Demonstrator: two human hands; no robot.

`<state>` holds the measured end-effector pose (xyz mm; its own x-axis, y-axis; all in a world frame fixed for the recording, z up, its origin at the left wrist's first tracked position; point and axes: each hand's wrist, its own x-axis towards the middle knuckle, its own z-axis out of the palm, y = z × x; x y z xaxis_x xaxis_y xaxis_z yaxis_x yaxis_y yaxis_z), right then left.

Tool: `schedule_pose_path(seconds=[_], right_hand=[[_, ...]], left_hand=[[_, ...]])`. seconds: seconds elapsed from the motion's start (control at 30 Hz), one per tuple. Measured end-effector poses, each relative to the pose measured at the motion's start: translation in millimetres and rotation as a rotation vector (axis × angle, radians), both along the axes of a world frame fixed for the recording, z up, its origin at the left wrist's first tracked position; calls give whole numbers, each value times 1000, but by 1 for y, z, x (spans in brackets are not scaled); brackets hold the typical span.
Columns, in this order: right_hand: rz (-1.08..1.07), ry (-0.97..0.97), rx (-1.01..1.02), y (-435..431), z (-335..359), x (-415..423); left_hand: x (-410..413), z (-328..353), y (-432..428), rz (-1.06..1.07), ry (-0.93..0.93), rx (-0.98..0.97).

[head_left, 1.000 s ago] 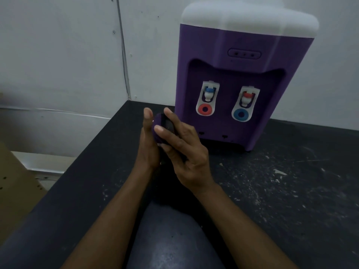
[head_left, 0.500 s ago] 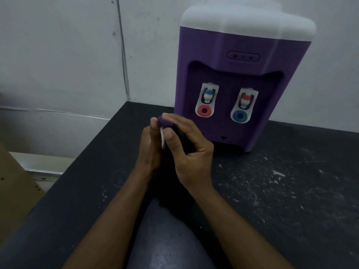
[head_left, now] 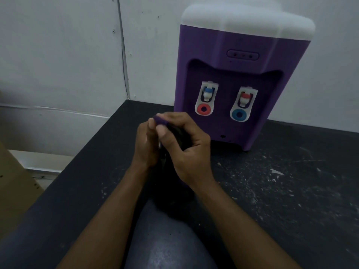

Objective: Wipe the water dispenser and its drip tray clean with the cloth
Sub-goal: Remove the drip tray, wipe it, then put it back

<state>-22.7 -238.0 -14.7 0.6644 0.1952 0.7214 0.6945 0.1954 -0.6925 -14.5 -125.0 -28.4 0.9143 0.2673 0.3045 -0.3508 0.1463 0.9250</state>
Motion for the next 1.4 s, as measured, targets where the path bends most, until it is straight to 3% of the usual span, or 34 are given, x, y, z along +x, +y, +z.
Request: schedule_pose_path(seconds=[0.17, 0.37, 0.53, 0.8, 0.87, 1.0, 1.27, 1.4], right_hand=[[-27, -113, -34, -8, 3, 14], [-156, 66, 133, -1, 13, 34], [-195, 26, 83, -1, 4, 41], [-355, -277, -209, -18, -11, 52], [-381, -245, -183, -21, -5, 56], [-410, 51, 13, -16, -2, 56], [-362, -151, -317, -23, -17, 51], [-412, -18, -249, -35, -9, 58]], left_hand=[[4, 6, 5, -2, -68, 195], [10, 9, 8, -106, 124, 382], [11, 7, 4, -154, 253, 259], [15, 0, 1, -158, 421, 169], [15, 0, 0, -195, 423, 146], [14, -3, -2, -247, 430, 203], [16, -9, 5, -223, 462, 136], [16, -11, 1, -282, 505, 182]])
